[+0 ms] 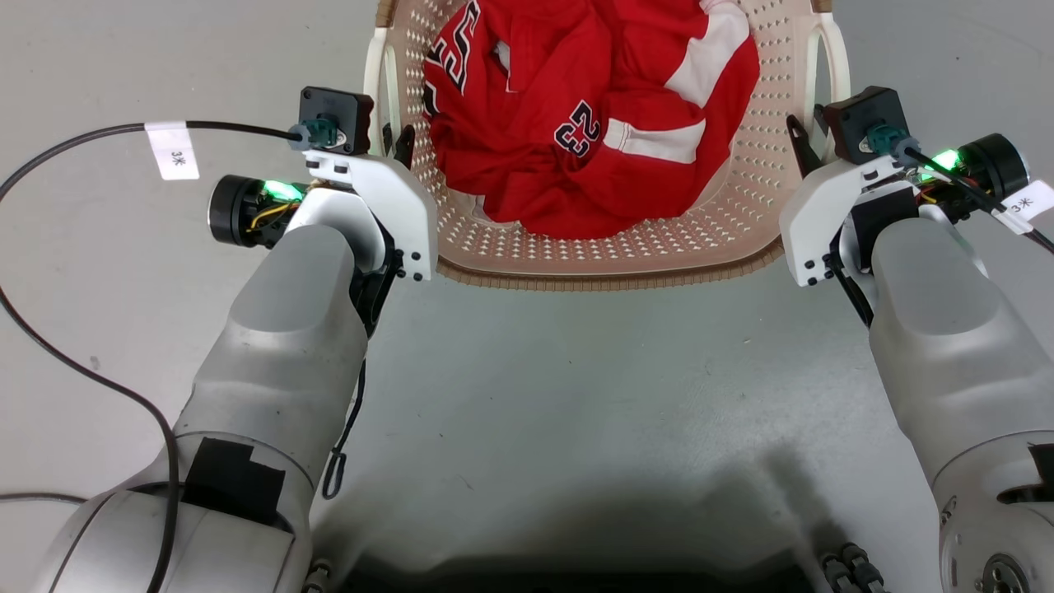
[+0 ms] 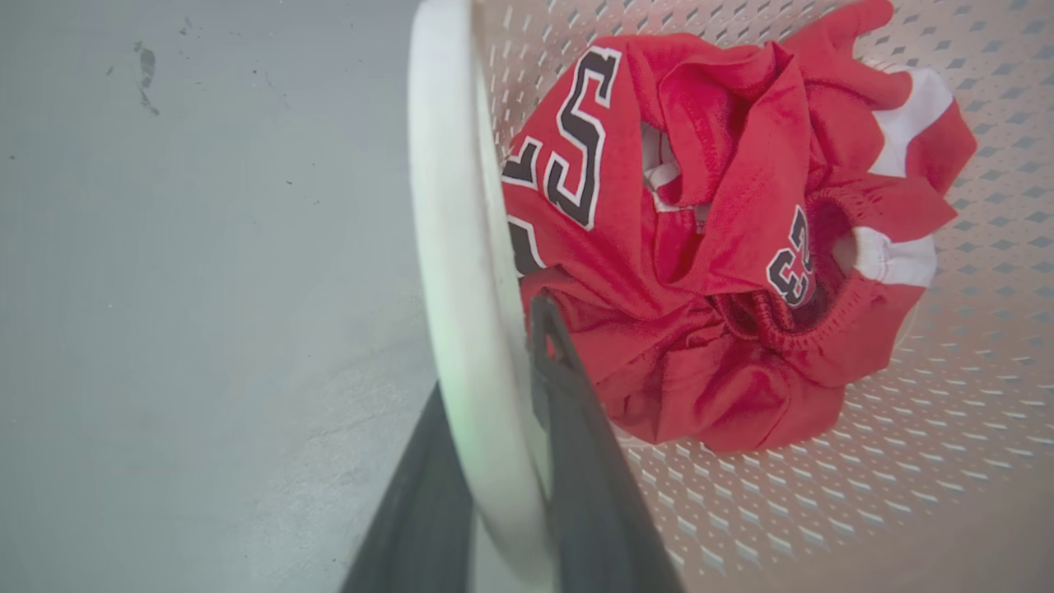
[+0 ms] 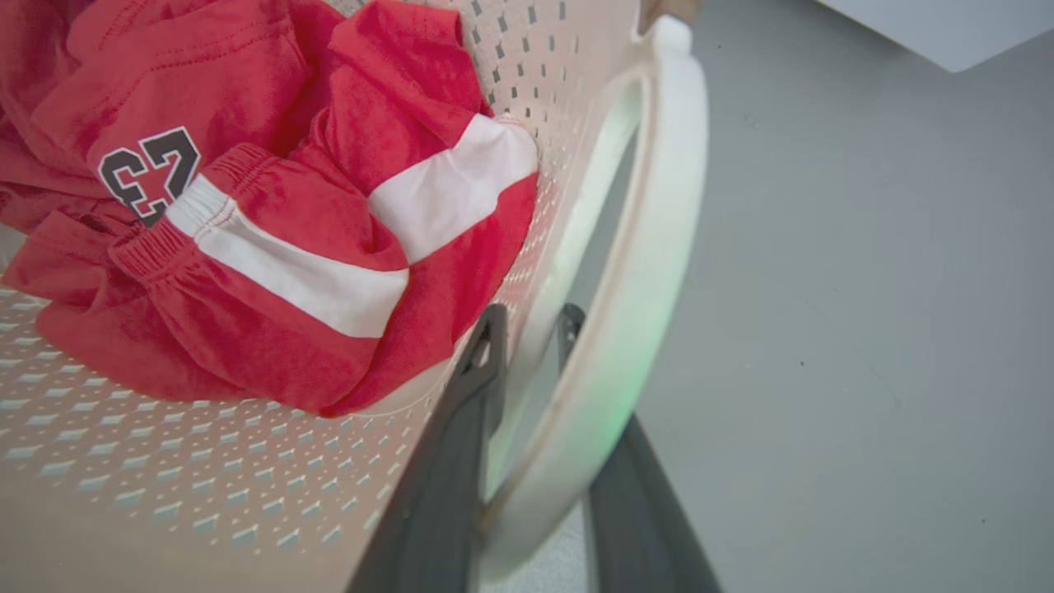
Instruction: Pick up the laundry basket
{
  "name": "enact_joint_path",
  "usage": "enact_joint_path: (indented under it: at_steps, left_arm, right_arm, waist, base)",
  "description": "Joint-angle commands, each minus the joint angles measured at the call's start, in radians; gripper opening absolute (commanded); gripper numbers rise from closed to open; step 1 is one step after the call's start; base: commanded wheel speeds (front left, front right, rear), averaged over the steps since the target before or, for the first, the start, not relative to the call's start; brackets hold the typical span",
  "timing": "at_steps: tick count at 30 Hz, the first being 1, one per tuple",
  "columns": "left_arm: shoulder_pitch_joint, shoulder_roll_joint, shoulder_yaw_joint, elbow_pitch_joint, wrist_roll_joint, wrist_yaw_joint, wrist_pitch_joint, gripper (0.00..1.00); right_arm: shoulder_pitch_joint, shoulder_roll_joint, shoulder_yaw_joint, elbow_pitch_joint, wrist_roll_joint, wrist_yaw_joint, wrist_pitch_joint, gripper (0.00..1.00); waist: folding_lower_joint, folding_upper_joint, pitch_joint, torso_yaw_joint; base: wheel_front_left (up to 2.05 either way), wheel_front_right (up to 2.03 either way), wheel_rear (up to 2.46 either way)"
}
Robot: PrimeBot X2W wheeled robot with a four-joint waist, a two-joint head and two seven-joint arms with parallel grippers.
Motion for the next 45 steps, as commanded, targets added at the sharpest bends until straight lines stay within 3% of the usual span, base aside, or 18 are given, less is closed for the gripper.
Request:
enact_joint_path:
  at_steps: [1,9,20,45]
  left_arm:
    - [-0.008,0.008,-0.012,0.002,-0.006,-0.004,0.003,0.0]
    - [0.033,0.01,-0.049,0.003,-0.044,-0.004,0.028,0.0]
    - [0.149,0.017,-0.125,0.005,-0.113,-0.004,0.075,0.0]
    - [0.41,0.054,-0.308,-0.036,-0.33,-0.004,0.262,0.0]
  right_arm:
    - [-0.016,-0.013,0.0,0.004,-0.007,-0.001,0.002,0.0]
    - [0.019,-0.002,-0.003,0.02,-0.015,-0.001,0.009,0.0]
    - [0.11,0.003,0.041,0.036,0.031,-0.001,0.056,0.0]
    - [0.345,0.005,0.544,0.037,0.548,-0.001,0.278,0.0]
  waist:
    - [-0.0001,0.0,-0.005,0.001]
    - [-0.0001,0.0,-0.081,-0.003]
    - [-0.0001,0.0,-0.27,-0.006]
    - [-0.0001,0.0,-0.693,-0.008]
  base:
    - [0.0,0.0,0.0]
    - [0.0,0.0,0.0]
    - [0.0,0.0,0.0]
    - [0.0,0.0,0.0]
